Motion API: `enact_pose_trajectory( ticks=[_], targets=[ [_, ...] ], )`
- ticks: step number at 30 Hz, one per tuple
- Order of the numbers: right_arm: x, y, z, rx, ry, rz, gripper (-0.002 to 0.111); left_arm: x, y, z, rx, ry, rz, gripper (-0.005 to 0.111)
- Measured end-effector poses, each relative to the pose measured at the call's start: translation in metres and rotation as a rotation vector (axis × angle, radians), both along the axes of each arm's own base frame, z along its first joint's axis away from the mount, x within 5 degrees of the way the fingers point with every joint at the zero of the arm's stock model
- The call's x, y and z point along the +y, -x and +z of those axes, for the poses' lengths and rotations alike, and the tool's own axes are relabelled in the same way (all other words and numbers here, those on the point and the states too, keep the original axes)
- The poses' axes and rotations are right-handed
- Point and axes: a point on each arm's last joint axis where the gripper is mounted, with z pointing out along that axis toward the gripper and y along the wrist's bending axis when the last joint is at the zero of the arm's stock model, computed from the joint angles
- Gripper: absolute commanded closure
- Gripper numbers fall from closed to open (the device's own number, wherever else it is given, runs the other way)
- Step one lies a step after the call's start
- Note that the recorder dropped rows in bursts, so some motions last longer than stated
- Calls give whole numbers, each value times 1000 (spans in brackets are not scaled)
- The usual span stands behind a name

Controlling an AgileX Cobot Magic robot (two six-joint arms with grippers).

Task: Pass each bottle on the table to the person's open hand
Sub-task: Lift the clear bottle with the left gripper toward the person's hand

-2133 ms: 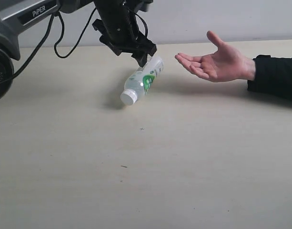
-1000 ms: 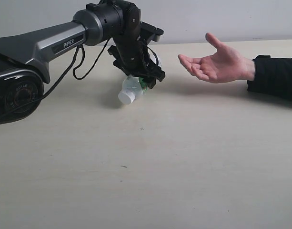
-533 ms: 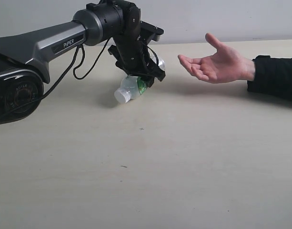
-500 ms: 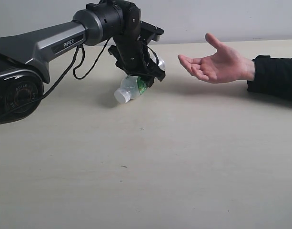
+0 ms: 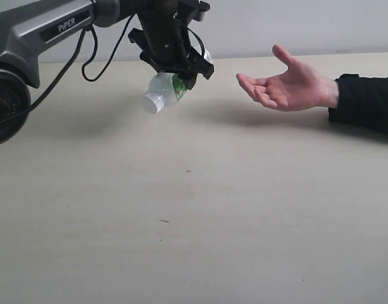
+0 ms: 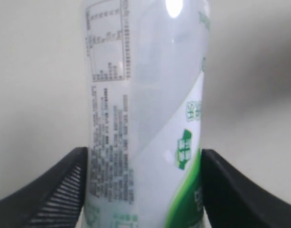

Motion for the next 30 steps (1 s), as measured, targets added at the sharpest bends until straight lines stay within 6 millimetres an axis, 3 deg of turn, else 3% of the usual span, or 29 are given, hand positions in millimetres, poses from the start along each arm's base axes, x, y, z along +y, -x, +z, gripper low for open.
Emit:
enact_pose_trajectory(
  ticks=[10,18,30],
  targets=[
    [0,0,0,0,0,0,108,-10,17,23,79,105,51,107],
    [0,0,0,-2,0,0,108,-45,42,44,75,163,46,107],
    [0,0,0,-2,0,0,108,-79,69,61,58,191,63,107]
  ],
)
